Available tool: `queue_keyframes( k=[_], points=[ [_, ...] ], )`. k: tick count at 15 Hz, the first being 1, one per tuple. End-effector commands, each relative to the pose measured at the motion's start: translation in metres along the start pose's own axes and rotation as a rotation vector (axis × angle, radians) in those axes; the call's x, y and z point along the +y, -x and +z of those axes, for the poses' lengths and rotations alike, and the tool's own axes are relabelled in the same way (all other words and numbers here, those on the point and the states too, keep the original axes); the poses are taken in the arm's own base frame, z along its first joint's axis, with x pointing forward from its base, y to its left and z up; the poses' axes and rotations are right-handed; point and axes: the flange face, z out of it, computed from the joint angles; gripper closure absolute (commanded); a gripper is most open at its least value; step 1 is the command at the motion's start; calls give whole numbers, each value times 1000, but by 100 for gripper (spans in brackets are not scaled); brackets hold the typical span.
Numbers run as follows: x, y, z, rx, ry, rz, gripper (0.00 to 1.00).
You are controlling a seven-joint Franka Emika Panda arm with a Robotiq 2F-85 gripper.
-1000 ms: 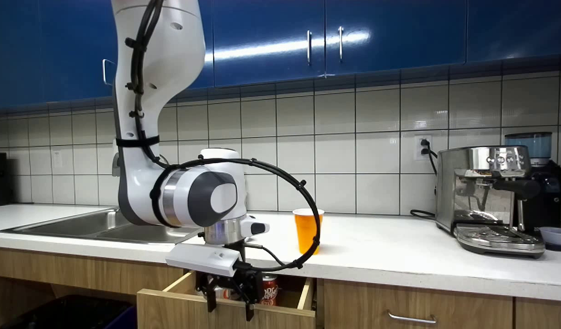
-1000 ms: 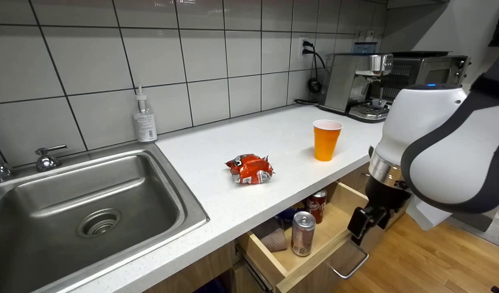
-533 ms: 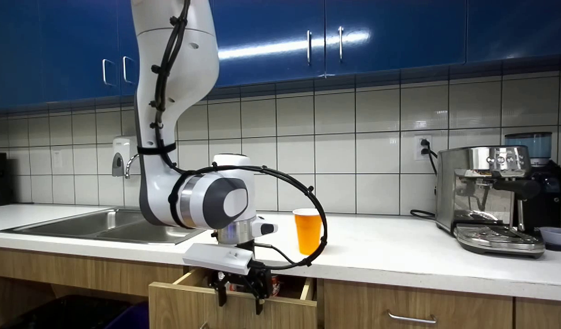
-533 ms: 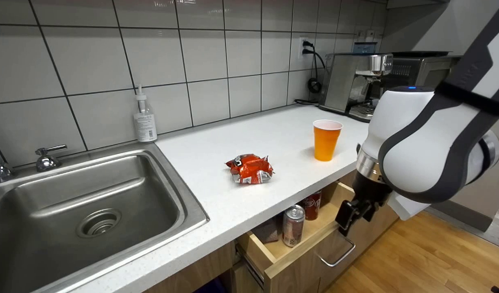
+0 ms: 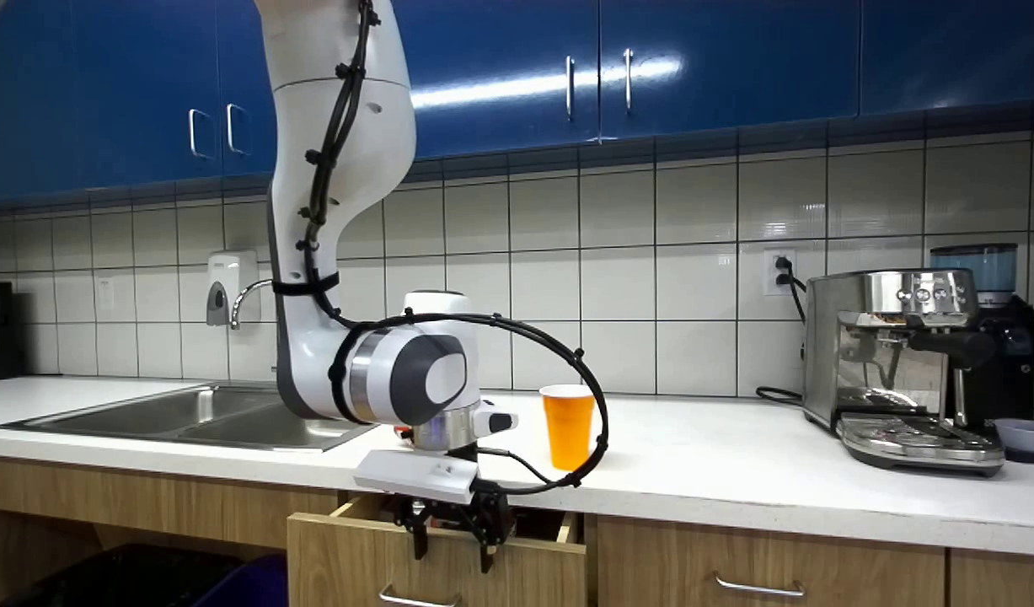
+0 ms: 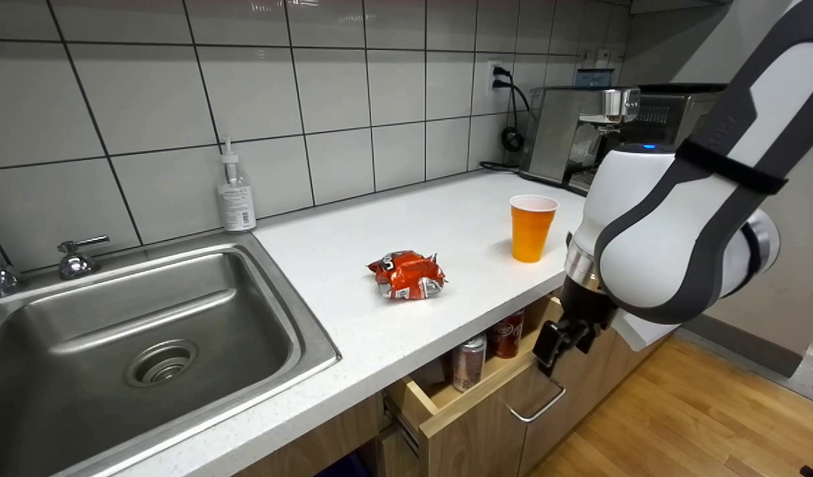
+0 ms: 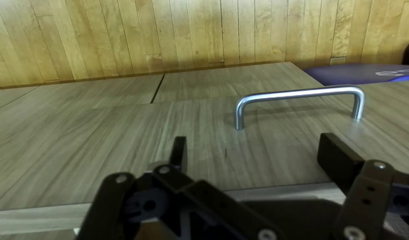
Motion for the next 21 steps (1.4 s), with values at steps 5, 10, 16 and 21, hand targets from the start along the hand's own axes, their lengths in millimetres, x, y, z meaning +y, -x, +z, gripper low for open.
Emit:
queue_keyframes(
  k=[5,10,16,21],
  points=[
    [5,-36,0,41,-1,-14,0],
    [5,-47,-1,50,1,-22,0],
    [4,-46,-3,52,-10,-31,0],
    [-1,-26,-7,42,-26,-21,0]
  ],
)
